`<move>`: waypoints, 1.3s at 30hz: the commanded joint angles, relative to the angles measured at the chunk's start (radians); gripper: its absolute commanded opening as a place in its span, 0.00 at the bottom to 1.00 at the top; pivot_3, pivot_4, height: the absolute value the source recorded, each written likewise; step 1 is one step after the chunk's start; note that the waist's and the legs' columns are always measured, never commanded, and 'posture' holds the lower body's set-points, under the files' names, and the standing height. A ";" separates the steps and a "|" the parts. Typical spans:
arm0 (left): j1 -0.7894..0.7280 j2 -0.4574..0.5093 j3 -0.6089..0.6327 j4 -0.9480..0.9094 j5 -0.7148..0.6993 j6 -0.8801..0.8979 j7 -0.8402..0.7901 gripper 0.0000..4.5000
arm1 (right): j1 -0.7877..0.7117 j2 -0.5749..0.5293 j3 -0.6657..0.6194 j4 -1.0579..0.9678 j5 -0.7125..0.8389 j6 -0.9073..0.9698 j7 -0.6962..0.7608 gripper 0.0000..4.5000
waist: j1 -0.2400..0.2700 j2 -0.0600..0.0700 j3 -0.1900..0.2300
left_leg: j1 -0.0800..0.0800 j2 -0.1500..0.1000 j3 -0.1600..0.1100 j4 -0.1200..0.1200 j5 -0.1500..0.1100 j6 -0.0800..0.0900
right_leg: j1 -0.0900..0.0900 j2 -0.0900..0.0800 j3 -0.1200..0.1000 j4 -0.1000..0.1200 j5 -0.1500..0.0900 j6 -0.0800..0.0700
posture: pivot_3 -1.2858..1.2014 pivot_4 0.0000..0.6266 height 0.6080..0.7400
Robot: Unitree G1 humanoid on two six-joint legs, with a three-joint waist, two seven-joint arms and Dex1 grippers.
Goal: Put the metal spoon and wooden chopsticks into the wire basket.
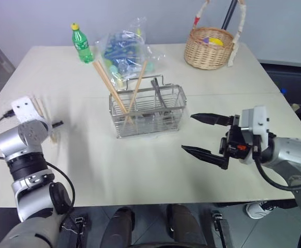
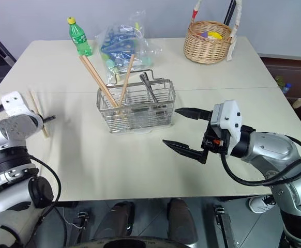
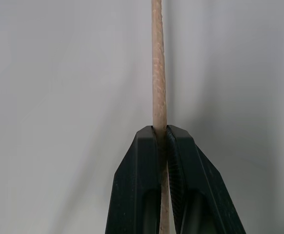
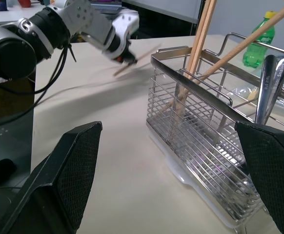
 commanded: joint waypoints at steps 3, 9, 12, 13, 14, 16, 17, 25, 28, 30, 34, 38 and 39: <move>-0.141 0.060 -0.016 -0.131 -0.158 -0.279 -0.317 0.01 | -0.027 0.020 -0.007 0.020 -0.020 -0.028 -0.016 1.00 | 0.007 -0.002 0.000 | -0.002 -0.001 0.000 0.000 0.002 -0.004 | 0.000 -0.001 0.000 -0.002 0.000 0.000 | 0.52 0.24 1.00; -0.112 0.003 -0.015 -0.408 -0.533 -0.334 -0.706 0.01 | -0.023 0.050 0.008 0.008 -0.042 -0.031 -0.040 1.00 | -0.004 -0.002 0.000 | -0.002 -0.001 0.002 -0.002 0.002 -0.005 | 0.000 -0.003 0.000 -0.003 0.001 0.001 | 0.52 0.24 1.00; -0.066 -0.013 -0.047 -0.456 -0.630 -0.269 -0.735 0.01 | -0.026 0.061 0.014 0.011 -0.054 -0.037 -0.049 1.00 | -0.007 -0.001 0.000 | 0.000 -0.001 0.002 -0.002 0.002 -0.004 | 0.000 -0.003 0.000 -0.002 0.001 0.001 | 0.52 0.24 1.00; -0.055 -0.022 -0.056 -0.462 -0.651 -0.265 -0.736 0.01 | -0.029 0.065 0.016 0.012 -0.057 -0.038 -0.052 1.00 | -0.007 -0.001 0.000 | 0.000 -0.001 0.002 -0.001 0.002 -0.004 | 0.000 -0.003 0.000 -0.001 0.000 0.001 | 0.52 0.24 1.00; -0.047 -0.031 -0.064 -0.467 -0.669 -0.262 -0.735 0.01 | -0.031 0.069 0.019 0.013 -0.061 -0.040 -0.054 1.00 | -0.007 -0.001 0.000 | 0.001 -0.001 0.002 -0.001 0.002 -0.004 | 0.001 -0.002 0.000 -0.001 0.000 0.001 | 0.52 0.24 1.00; -0.028 -0.056 -0.085 -0.471 -0.691 -0.268 -0.731 0.01 | -0.034 0.077 0.025 0.012 -0.065 -0.042 -0.060 1.00 | -0.005 -0.001 0.000 | 0.001 0.000 0.002 0.000 0.002 -0.004 | 0.001 -0.001 0.000 0.000 0.000 0.001 | 0.52 0.24 1.00; -0.019 -0.064 -0.093 -0.472 -0.698 -0.272 -0.730 0.01 | -0.034 0.079 0.026 0.012 -0.067 -0.043 -0.062 1.00 | -0.004 -0.001 0.000 | 0.001 0.000 0.002 0.000 0.002 -0.004 | 0.002 -0.001 0.000 0.000 0.000 0.001 | 0.52 0.24 1.00; 0.071 -0.148 -0.191 -0.451 -0.691 -0.325 -0.766 0.01 | -0.038 0.087 0.032 0.013 -0.073 -0.048 -0.066 1.00 | -0.001 -0.001 0.000 | 0.001 0.000 0.002 0.000 0.002 -0.004 | 0.002 -0.001 0.000 -0.001 0.000 0.001 | 0.52 0.24 1.00; 0.087 -0.156 -0.225 -0.437 -0.670 -0.345 -0.784 0.01 | -0.042 0.092 0.036 0.012 -0.076 -0.048 -0.070 1.00 | -0.002 -0.001 0.000 | 0.001 0.000 0.002 0.000 0.002 -0.004 | 0.002 -0.001 0.000 -0.002 0.000 0.001 | 0.52 0.24 1.00; 0.099 -0.156 -0.242 -0.433 -0.662 -0.354 -0.792 0.01 | -0.044 0.096 0.038 0.010 -0.079 -0.047 -0.073 1.00 | -0.003 -0.001 0.000 | 0.001 0.000 0.002 0.000 0.002 -0.004 | 0.002 -0.001 0.000 -0.002 0.000 0.001 | 0.52 0.24 1.00; 0.127 -0.152 -0.272 -0.432 -0.633 -0.372 -0.807 0.01 | -0.049 0.102 0.043 0.009 -0.082 -0.043 -0.082 1.00 | -0.002 -0.001 0.000 | 0.001 0.000 0.002 0.000 0.002 -0.004 | 0.002 -0.001 0.000 -0.002 0.000 0.001 | 0.52 0.24 1.00; 0.153 -0.153 -0.289 -0.432 -0.608 -0.392 -0.808 0.01 | -0.051 0.102 0.046 0.008 -0.082 -0.041 -0.086 1.00 | -0.001 -0.001 0.000 | 0.001 0.000 0.002 0.000 0.002 -0.004 | 0.002 -0.001 0.000 -0.002 0.000 0.000 | 0.52 0.24 1.00; 0.165 -0.155 -0.293 -0.437 -0.599 -0.398 -0.805 0.01 | -0.053 0.100 0.044 0.012 -0.082 -0.042 -0.083 1.00 | -0.001 -0.001 0.000 | 0.001 0.000 0.002 0.000 0.002 -0.004 | 0.002 -0.001 0.000 -0.002 0.000 0.000 | 0.52 0.24 1.00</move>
